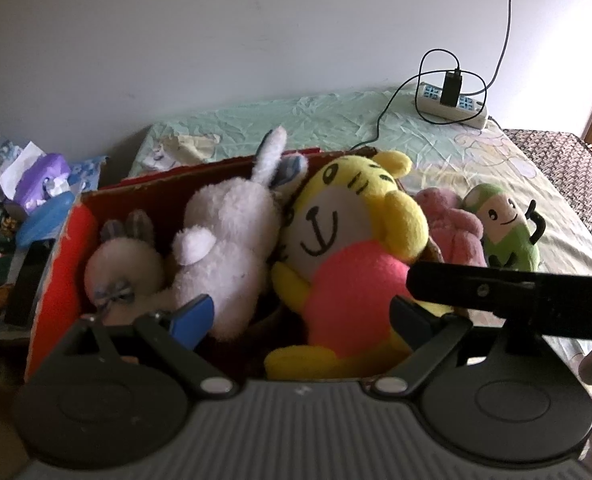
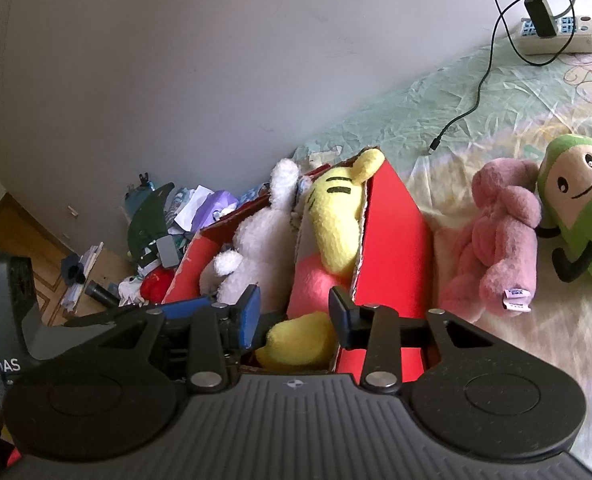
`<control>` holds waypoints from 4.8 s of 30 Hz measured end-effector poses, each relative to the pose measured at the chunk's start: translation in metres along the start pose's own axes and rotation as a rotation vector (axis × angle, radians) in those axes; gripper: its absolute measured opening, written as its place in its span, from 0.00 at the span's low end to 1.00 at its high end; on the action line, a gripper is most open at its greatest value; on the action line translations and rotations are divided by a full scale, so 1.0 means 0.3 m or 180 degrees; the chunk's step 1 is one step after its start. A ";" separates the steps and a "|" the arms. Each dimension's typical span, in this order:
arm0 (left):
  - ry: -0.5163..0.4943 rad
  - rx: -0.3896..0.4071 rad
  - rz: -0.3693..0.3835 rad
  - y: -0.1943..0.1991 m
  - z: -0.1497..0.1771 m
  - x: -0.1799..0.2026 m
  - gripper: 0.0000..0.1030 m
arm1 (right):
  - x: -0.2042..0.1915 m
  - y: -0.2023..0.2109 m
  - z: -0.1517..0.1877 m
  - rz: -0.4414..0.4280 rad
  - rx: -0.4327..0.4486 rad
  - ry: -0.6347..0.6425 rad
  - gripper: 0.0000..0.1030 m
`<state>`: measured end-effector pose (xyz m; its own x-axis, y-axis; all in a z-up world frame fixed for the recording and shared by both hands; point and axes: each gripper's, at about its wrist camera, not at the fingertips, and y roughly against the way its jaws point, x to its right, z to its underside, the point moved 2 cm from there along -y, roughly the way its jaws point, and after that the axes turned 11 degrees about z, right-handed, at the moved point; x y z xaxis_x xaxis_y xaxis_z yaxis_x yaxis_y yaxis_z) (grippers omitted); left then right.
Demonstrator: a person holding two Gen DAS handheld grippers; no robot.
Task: Organize objects
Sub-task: 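Move the open right tool back to the green plush on the bed, then close the right tool on the green smiling plush, then carry the green plush over the red box and lower it inside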
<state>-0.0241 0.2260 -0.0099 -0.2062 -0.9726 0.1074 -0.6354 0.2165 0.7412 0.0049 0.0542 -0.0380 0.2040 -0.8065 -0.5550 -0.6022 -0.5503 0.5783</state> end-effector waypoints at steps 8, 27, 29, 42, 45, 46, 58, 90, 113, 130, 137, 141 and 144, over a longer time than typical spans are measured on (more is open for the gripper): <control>0.0059 -0.0022 -0.0053 0.006 0.014 0.008 0.92 | 0.002 0.008 0.009 -0.0060 -0.0009 0.0022 0.39; 0.0383 0.0214 -0.0314 0.115 -0.002 0.073 0.92 | 0.079 0.139 -0.027 -0.0462 0.0025 0.0173 0.43; 0.0396 0.0281 -0.0305 0.131 -0.018 0.102 0.92 | 0.106 0.160 -0.035 -0.0460 0.0057 0.0172 0.43; 0.0105 0.0274 -0.0072 0.042 -0.101 0.387 0.92 | 0.349 0.269 -0.070 -0.0142 0.0137 -0.0135 0.43; 0.0062 0.0226 -0.0033 0.005 -0.111 0.442 0.92 | 0.401 0.291 -0.074 -0.0065 0.0156 -0.0194 0.44; 0.0061 0.0203 -0.0007 -0.008 -0.114 0.457 0.92 | 0.417 0.297 -0.075 -0.0037 0.0162 -0.0213 0.44; -0.0018 -0.0136 0.0206 -0.186 -0.125 0.591 0.92 | 0.587 0.326 -0.088 0.0251 0.0128 -0.0448 0.45; 0.0230 -0.0663 0.0911 -0.599 -0.140 0.626 0.89 | 0.802 0.030 -0.184 0.0300 -0.0325 -0.0786 0.56; 0.0150 -0.0818 0.0872 -0.650 -0.131 0.644 0.70 | 0.767 0.029 -0.180 -0.0220 -0.0473 -0.0729 0.47; -0.0117 -0.0601 0.1003 -0.410 -0.020 0.752 0.70 | 0.661 0.255 -0.058 -0.0219 -0.0246 -0.0564 0.47; -0.0234 -0.0345 0.0848 -0.287 -0.001 0.744 0.70 | 0.573 0.292 -0.046 -0.0447 -0.0107 -0.0437 0.47; -0.0205 -0.0191 0.0742 -0.214 0.003 0.702 0.70 | 0.503 0.287 -0.051 -0.0596 -0.0048 -0.0298 0.47; -0.0183 -0.0089 0.0669 -0.168 -0.004 0.660 0.70 | 0.444 0.280 -0.057 -0.0663 0.0003 -0.0222 0.47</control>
<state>-0.0321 0.0224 -0.0252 -0.3745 -0.8997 0.2240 -0.5533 0.4108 0.7247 -0.0052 -0.1030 -0.0530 0.2703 -0.6583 -0.7026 -0.5533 -0.7034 0.4462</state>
